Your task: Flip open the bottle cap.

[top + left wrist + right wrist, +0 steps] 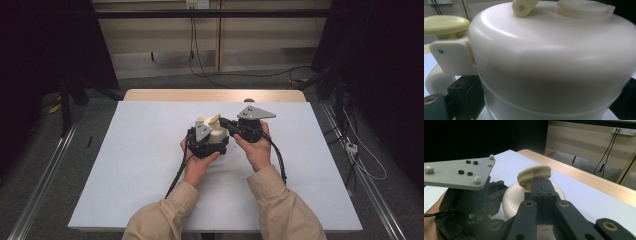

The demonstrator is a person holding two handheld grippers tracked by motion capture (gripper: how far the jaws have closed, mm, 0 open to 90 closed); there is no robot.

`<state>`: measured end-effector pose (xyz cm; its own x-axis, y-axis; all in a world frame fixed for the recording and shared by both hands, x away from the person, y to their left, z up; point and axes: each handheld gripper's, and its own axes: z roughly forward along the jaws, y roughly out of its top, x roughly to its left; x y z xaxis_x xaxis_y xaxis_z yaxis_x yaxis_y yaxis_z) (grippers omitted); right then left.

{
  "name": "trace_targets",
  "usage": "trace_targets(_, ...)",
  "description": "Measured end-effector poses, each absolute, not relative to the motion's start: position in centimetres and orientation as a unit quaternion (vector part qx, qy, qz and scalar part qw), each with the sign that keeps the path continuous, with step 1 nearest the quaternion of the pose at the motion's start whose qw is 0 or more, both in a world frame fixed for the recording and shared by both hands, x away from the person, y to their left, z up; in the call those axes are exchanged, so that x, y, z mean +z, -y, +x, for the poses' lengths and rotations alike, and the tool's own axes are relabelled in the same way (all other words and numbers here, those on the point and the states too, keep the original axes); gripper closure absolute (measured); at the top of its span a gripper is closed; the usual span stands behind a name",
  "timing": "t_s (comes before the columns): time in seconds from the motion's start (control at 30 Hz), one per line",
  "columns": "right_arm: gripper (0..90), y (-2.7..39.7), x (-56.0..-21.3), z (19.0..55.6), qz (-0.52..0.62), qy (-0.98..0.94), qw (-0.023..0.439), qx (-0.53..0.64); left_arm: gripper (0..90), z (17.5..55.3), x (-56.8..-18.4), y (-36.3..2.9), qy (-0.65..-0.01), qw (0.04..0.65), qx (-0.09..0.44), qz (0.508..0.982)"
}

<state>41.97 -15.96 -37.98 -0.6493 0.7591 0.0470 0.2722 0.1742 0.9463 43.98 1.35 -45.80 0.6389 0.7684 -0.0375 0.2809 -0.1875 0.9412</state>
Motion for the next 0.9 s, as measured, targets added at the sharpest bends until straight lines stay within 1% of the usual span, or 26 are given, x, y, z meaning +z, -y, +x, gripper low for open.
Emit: trace_targets(0.9, 90.0, 14.8, -37.7, 42.9, 0.341, -0.73, 0.221, 0.549, 5.0, 44.0, -45.8, -1.4, -0.356, 0.527, 0.232, 0.736)
